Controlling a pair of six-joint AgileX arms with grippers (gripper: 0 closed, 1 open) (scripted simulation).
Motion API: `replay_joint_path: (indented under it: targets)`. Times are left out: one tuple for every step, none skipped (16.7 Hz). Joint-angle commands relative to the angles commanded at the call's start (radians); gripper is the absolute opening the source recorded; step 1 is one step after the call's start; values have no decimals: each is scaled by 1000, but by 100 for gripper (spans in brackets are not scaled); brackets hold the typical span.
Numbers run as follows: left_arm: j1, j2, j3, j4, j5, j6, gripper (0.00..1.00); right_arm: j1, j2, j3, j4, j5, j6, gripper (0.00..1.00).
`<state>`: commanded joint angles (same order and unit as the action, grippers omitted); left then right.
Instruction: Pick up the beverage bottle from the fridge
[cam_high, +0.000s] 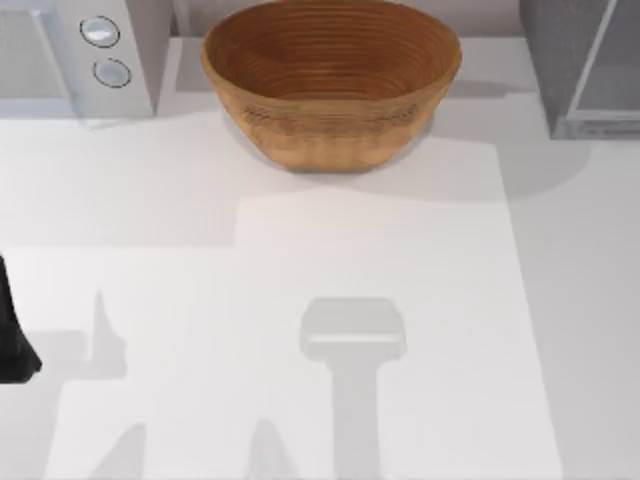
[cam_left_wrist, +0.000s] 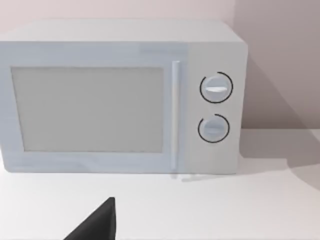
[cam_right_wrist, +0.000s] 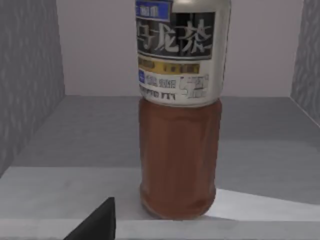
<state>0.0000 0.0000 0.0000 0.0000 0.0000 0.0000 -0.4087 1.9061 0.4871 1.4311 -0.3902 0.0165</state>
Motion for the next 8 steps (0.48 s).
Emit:
replay_joint_path:
  targets:
    - [0,0,0,0,0,0,100,25,22,74,-43,28,0,100]
    - [0,0,0,0,0,0,100,50,43,146,-86,56,0,100]
    - [0,0,0,0,0,0,100,75,64,210,-128,83,-1,100]
    - [0,0,0,0,0,0,100,98,81,264,-168,107,-1,100]
    - [0,0,0,0,0,0,100,118,96,307,-203,130,-1,100]
    - [0,0,0,0,0,0,100,135,107,340,-233,148,-1,100]
    - [0,0,0,0,0,0,100,147,114,362,-254,161,-1,100]
    - [0,0,0,0,0,0,100,154,118,374,-265,168,-1,100]
